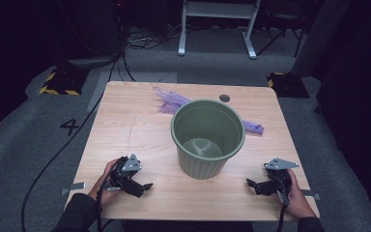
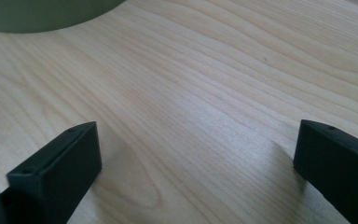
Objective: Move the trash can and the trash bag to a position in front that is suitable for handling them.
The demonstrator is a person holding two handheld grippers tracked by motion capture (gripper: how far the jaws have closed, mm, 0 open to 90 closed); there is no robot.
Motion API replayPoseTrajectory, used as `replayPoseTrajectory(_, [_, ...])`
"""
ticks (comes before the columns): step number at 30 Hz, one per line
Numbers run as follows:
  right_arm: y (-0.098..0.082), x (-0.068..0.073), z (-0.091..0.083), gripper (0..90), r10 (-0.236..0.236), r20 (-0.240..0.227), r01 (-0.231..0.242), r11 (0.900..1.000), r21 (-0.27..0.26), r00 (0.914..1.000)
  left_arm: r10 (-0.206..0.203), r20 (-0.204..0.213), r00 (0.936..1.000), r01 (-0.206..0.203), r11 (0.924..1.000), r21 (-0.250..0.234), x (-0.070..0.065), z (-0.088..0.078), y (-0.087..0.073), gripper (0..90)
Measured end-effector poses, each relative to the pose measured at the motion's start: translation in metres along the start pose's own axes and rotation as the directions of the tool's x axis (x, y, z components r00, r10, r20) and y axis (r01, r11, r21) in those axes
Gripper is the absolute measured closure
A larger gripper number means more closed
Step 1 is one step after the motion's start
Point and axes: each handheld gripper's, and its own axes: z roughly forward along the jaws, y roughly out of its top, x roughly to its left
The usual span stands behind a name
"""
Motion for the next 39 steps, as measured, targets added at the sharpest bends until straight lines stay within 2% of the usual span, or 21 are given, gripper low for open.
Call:
replayPoseTrajectory(2, [0.0, 0.0, -0.001, 2.6, -0.016, -0.013, 0.016, 1.0, -0.006, 0.9998, 0.0, -0.002, 1.0, 0.0, 1.0, 0.0, 0.0, -0.001, -0.001, 1.9])
replayPoseTrajectory(8, [0.0, 0.003, -0.001, 5.6, -0.054, -0.015, 0.054, 0.998, -0.025, 0.9984, -0.007, -0.009, 0.9999, 0.007, 1.0, 0.0, -0.001, -0.003, -0.003, 2.0])
replayPoseTrajectory(13, [0.001, 0.001, -0.001, 6.5, -0.057, -0.033, 0.056, 0.998, -0.022, 0.9979, -0.011, -0.008, 0.9999, 0.011, 0.9999, 0.0, -0.001, -0.005, -0.005, 2.0])
replayPoseTrajectory(16, [0.003, 0.002, 0.0, 18.9, -0.07, -0.06, 0.068, 0.997, -0.044, 0.9957, -0.005, 0.002, 1.0, 0.005, 1.0, 0.002, -0.001, -0.004, -0.005, 1.2])
replayPoseTrajectory(18, [0.007, 0.005, 0.001, 14.5, -0.085, -0.065, 0.082, 0.996, -0.043, 0.9943, -0.003, 0.005, 1.0, 0.003, 1.0, 0.001, 0.0, -0.004, -0.005, 0.8])
replayPoseTrajectory(19, [0.009, 0.007, 0.001, 17.1, -0.099, -0.067, 0.096, 0.994, -0.046, 0.9928, -0.002, 0.004, 1.0, 0.002, 1.0, 0.003, 0.0, -0.004, -0.004, 0.4])
replayPoseTrajectory(23, [0.024, 0.016, 0.003, 16.3, -0.151, -0.076, 0.146, 0.987, -0.061, 0.9857, -0.003, 0.004, 1.0, 0.003, 1.0, 0.005, 0.0, -0.004, -0.004, 0.0])
replayPoseTrajectory(27, [0.039, 0.023, 0.007, 16.4, -0.173, -0.111, 0.163, 0.982, -0.094, 0.9787, -0.003, 0.004, 1.0, 0.003, 1.0, 0.005, 0.0, -0.004, -0.004, 0.0])
replayPoseTrajectory(29, [0.046, 0.027, 0.01, 16.4, -0.198, -0.114, 0.187, 0.977, -0.1, 0.9736, -0.003, 0.004, 1.0, 0.003, 1.0, 0.005, 0.0, -0.004, -0.004, 0.0])
replayPoseTrajectory(31, [0.049, 0.03, 0.011, 16.3, -0.205, -0.114, 0.194, 0.976, -0.1, 0.9721, -0.003, 0.004, 1.0, 0.003, 1.0, 0.005, 0.0, -0.004, -0.004, 0.0])
replayPoseTrajectory(32, [0.055, 0.034, 0.012, 16.3, -0.227, -0.117, 0.215, 0.971, -0.109, 0.9669, -0.003, 0.004, 1.0, 0.003, 1.0, 0.005, 0.0, -0.004, -0.004, 0.0])
replayPoseTrajectory(37, [0.066, 0.042, 0.016, 16.4, -0.267, -0.119, 0.252, 0.959, -0.126, 0.9562, 0.0, 0.005, 1.0, 0.0, 1.0, 0.005, 0.001, -0.003, -0.004, 0.0])
replayPoseTrajectory(39, [0.071, 0.047, 0.018, 16.6, -0.289, -0.129, 0.273, 0.953, -0.131, 0.9485, 0.003, 0.007, 1.0, -0.003, 1.0, 0.006, 0.001, -0.003, -0.004, 0.0])
